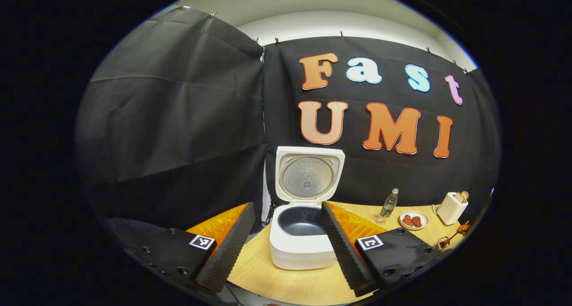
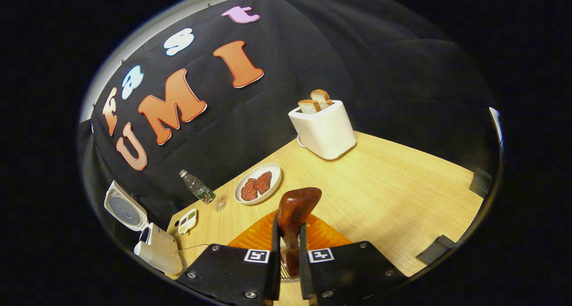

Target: Close the left gripper, press the button to open the rice cooker; take a wooden spoon from the chopstick holder with the right hand, scoop a spoonful of rice and pour it into the rice cooker, then put the wooden spoon back into the chopstick holder.

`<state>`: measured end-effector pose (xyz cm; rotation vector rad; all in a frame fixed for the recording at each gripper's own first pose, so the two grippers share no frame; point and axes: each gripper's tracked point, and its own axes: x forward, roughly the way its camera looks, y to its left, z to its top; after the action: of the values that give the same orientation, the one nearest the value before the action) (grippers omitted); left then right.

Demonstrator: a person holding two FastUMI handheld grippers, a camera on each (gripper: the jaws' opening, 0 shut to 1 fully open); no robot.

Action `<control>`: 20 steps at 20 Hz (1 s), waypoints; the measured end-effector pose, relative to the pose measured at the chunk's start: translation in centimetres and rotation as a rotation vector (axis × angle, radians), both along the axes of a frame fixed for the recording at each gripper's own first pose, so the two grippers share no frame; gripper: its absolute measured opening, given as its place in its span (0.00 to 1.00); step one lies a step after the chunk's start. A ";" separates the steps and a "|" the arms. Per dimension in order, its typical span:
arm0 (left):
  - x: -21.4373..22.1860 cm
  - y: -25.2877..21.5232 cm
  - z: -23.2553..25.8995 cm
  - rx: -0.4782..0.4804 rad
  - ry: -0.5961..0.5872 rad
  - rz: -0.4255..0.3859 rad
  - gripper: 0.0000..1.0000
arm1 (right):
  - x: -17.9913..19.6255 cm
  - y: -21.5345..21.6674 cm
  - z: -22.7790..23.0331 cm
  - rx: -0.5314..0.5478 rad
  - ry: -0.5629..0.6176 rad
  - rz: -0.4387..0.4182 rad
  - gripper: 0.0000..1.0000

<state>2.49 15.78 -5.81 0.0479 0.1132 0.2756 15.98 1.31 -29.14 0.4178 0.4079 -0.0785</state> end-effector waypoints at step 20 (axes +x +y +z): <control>1.6 3.8 3.2 -0.054 -0.045 -0.108 1.00 | -6.3 15.3 17.1 -0.270 -0.255 0.171 0.02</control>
<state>4.05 19.59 -2.61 -0.0061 0.0733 0.1659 9.72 16.57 -12.03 0.1223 0.1763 0.0850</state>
